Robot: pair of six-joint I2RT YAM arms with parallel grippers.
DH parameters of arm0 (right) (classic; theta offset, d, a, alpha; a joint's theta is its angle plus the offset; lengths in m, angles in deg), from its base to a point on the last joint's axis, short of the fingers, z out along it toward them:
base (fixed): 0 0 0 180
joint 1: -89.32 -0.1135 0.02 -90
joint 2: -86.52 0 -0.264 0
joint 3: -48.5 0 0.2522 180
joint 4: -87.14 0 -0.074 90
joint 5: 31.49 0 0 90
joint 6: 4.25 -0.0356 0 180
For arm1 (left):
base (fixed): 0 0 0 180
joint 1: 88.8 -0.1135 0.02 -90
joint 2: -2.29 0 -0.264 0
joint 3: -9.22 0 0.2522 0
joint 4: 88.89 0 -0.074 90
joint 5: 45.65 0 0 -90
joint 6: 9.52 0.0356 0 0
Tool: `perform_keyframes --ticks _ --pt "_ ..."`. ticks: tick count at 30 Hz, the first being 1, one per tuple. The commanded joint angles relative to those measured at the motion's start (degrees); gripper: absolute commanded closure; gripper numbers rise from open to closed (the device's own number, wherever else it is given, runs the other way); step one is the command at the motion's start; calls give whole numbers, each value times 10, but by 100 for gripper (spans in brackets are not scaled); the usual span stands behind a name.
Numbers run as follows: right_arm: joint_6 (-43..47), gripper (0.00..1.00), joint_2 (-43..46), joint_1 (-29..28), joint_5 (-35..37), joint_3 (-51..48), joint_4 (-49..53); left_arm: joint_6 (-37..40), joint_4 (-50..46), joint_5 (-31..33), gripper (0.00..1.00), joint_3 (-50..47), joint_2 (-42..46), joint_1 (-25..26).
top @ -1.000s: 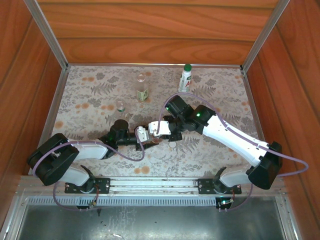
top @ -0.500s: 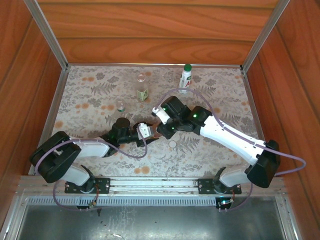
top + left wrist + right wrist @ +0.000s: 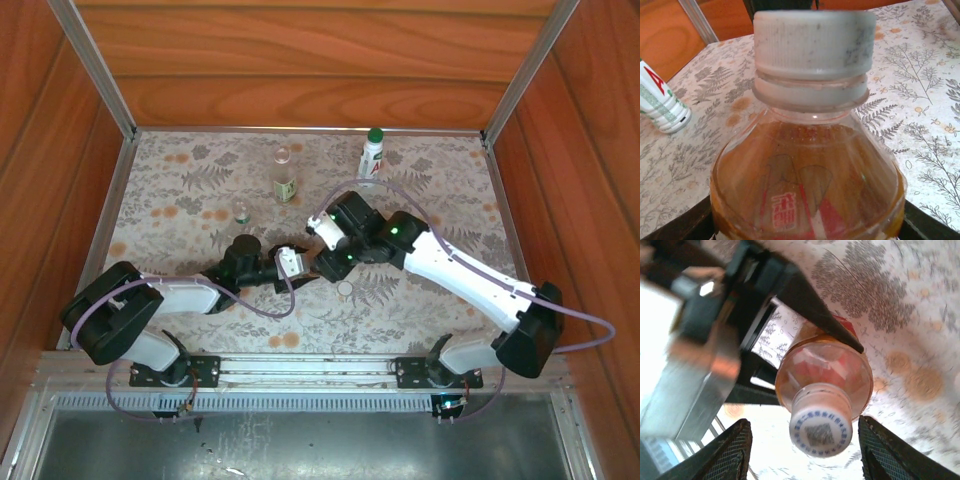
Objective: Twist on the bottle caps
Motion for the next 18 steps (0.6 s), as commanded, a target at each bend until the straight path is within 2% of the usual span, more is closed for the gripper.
perform_keyframes --ticks 1,5,8,13,18 --pt "245 39 30 -1 -31 -4 12 13 15 -30 38 -9 9 3" --pt "406 39 33 -7 -7 -10 9 10 15 -38 38 -12 9 3" --pt "476 39 30 -7 4 -14 7 9 14 -39 39 -13 13 3" --pt "509 41 16 -7 -10 -11 8 9 12 -40 39 -15 18 4" --pt "505 50 -3 -7 -10 -12 7 9 11 -44 38 -16 20 3"
